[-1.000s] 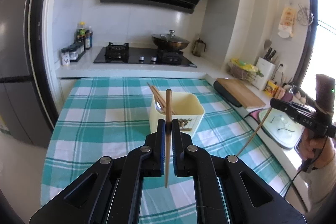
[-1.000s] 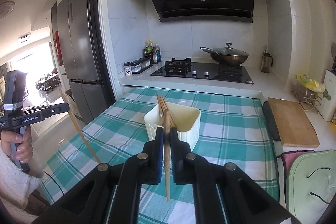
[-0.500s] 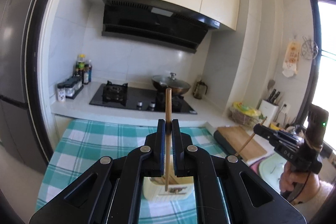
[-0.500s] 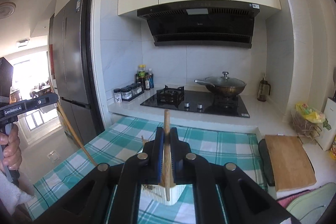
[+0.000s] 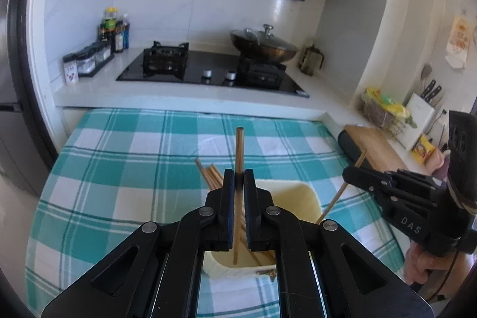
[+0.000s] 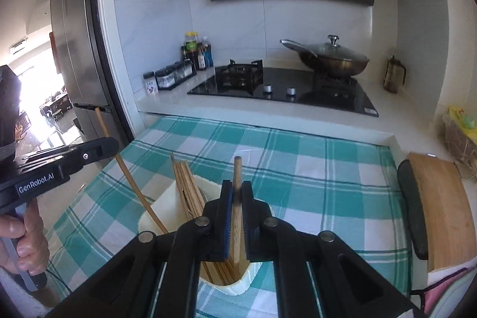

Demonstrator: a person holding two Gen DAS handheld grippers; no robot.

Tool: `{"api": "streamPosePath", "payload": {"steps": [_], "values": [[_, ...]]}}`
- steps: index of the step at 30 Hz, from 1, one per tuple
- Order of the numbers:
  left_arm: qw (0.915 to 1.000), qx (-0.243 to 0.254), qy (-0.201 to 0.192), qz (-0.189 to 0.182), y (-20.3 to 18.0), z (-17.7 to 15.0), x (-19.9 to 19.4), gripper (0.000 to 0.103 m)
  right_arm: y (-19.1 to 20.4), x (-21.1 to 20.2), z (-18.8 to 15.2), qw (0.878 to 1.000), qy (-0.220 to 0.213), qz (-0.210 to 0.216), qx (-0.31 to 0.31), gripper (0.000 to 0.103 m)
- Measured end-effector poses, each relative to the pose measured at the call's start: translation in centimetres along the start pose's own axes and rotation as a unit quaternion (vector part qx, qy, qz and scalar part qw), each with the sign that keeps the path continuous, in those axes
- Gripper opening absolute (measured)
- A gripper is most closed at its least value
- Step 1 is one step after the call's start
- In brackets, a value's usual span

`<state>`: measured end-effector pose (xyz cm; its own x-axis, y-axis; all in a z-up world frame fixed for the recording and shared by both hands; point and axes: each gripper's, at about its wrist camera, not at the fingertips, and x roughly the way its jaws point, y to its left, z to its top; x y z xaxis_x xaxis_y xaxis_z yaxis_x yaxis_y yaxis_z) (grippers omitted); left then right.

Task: Organize utensils

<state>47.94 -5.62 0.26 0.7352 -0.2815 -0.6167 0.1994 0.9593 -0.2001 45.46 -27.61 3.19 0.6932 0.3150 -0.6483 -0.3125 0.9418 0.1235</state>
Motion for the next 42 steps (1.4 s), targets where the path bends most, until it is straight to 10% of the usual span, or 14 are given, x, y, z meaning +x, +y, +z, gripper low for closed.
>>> {"api": "streamPosePath", "payload": {"steps": [5,7,13,22,31,37,42], "values": [[0.9998,0.001,0.005,0.022,0.7,-0.2,-0.8,0.031,0.0,1.7,0.1,0.999,0.003,0.02,0.029,0.012],[0.9994,0.007,-0.017,0.03,0.9,-0.1,-3.0,0.061,0.0,0.4,0.4,0.999,-0.021,0.023,0.039,0.034],[0.9925,0.061,-0.081,0.068,-1.2,-1.6,-11.7,0.102,1.3,-8.6,0.7,0.991,-0.128,-0.016,0.034,0.061],[0.991,0.071,-0.088,0.071,-5.1,-10.4,-19.4,0.103,5.9,-20.1,-6.8,0.985,-0.158,-0.067,0.027,0.103],[0.9929,0.041,-0.092,0.064,-6.5,-13.3,-22.8,0.103,8.6,-23.2,-13.2,0.99,-0.101,-0.094,0.033,0.103],[0.9822,0.049,-0.09,0.158,-7.3,-13.7,-23.1,0.103,9.1,-24.1,-13.6,0.987,-0.106,-0.12,0.029,0.103],[0.983,0.042,-0.079,0.16,-7.0,-14.1,-23.4,0.103,10.1,-24.5,-13.8,0.987,-0.109,-0.121,0.018,0.103]]}}
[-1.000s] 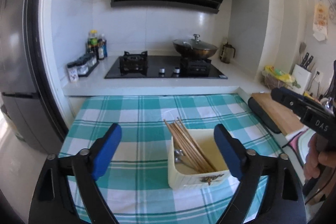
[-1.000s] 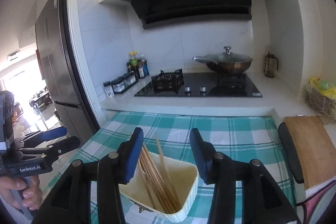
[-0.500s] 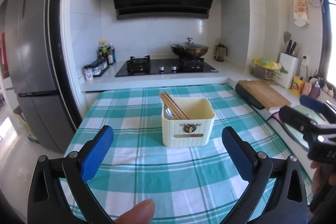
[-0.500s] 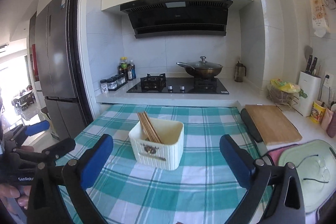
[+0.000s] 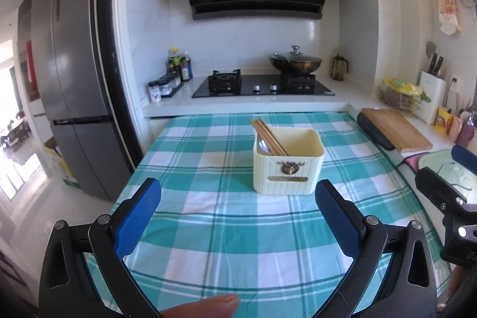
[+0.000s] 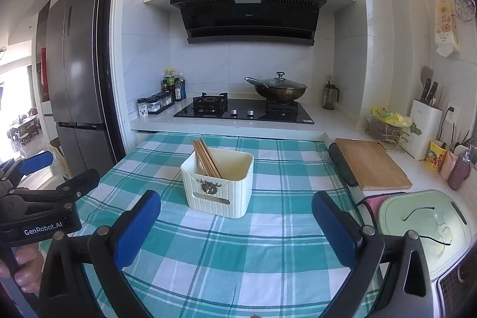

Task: Organize utensils

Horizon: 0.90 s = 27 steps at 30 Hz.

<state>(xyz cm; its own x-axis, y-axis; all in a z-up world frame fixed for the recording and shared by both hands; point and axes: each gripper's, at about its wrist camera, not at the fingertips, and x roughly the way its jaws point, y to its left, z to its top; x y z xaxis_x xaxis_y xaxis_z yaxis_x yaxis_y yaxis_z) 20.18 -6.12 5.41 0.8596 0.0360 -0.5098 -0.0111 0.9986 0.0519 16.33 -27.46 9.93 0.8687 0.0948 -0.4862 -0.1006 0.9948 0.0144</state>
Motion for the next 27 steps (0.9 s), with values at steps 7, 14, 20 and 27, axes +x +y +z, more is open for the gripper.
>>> {"api": "streamPosePath", "payload": {"steps": [7,14,20,27], "values": [[1.0,-0.003,0.006,0.002,0.3,-0.1,-0.2,0.103,0.6,-0.7,0.1,1.0,-0.004,0.006,-0.007,0.103],[1.0,-0.002,0.009,0.002,0.3,-0.2,-0.2,0.103,0.9,-1.2,0.2,1.0,-0.004,0.017,-0.002,0.103],[0.9999,-0.005,0.011,0.003,0.5,-0.3,-0.2,0.103,1.5,-1.2,0.2,1.0,-0.006,0.016,-0.013,0.103],[0.9999,-0.004,0.012,0.007,0.7,-0.3,-0.3,0.103,2.0,-1.4,0.2,1.0,-0.01,0.017,-0.018,0.103]]}}
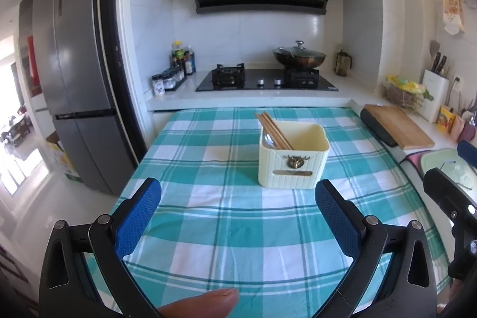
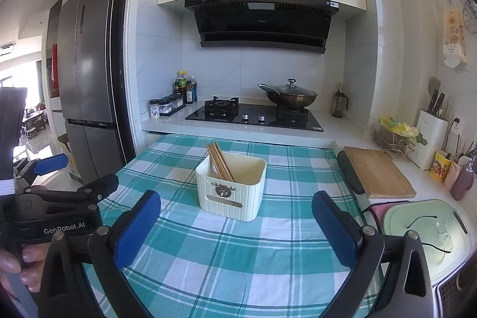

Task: Organize utensils

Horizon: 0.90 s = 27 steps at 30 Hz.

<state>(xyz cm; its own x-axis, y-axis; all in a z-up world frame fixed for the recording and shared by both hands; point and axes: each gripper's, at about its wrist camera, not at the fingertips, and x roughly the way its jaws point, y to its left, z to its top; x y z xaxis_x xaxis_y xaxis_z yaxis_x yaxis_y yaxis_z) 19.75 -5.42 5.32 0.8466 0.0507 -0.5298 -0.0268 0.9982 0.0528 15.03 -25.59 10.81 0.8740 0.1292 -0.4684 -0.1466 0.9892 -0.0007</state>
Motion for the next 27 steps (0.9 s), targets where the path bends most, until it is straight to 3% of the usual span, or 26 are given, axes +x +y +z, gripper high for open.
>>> {"api": "streamPosePath", "payload": {"steps": [27], "values": [[1.0,0.001,0.003,-0.005,0.02,-0.13,-0.19,0.103,0.38,-0.09,0.21,1.0,0.003,0.001,-0.005,0.103]]}}
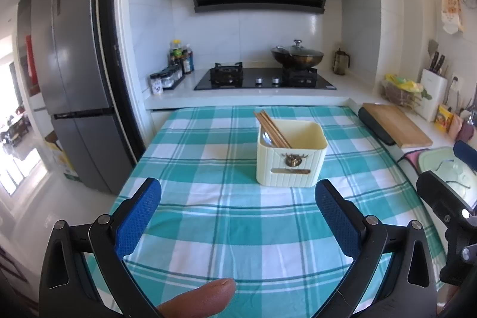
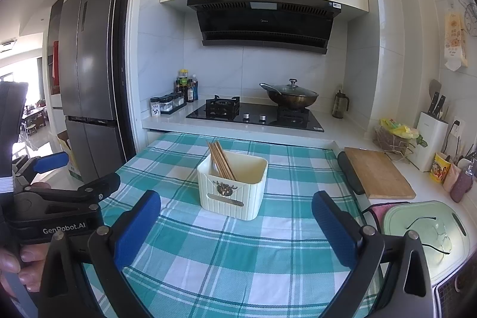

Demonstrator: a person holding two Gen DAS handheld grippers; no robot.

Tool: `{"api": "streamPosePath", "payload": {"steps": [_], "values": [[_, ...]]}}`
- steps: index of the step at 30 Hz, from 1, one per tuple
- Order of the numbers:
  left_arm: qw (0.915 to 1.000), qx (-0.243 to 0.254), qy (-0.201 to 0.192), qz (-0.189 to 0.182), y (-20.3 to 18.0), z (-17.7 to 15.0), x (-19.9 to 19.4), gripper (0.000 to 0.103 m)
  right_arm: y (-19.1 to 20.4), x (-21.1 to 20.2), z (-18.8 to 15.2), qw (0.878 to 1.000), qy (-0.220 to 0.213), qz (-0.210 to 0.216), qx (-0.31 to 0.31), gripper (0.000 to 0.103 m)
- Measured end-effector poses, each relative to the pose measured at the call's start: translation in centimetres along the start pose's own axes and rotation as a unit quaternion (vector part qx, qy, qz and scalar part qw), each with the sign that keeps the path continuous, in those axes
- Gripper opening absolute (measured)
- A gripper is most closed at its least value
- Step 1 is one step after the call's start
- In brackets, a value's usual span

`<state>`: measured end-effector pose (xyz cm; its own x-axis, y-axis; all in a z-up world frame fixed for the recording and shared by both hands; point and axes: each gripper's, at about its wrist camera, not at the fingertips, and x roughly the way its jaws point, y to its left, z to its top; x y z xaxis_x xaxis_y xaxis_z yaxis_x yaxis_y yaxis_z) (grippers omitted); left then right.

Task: Organize utensils

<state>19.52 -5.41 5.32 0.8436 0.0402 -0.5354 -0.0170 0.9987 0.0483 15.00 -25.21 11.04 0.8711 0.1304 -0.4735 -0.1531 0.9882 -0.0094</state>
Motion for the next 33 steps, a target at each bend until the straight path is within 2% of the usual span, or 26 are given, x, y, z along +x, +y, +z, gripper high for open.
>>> {"api": "streamPosePath", "payload": {"steps": [26,33], "values": [[1.0,-0.003,0.008,-0.002,0.3,0.0,0.6,0.103,-0.2,0.3,-0.2,1.0,0.007,0.005,-0.007,0.103],[0.9999,-0.011,-0.007,0.011,0.9,-0.2,0.8,0.103,-0.4,1.1,-0.6,1.0,0.016,0.0,-0.005,0.103]]}}
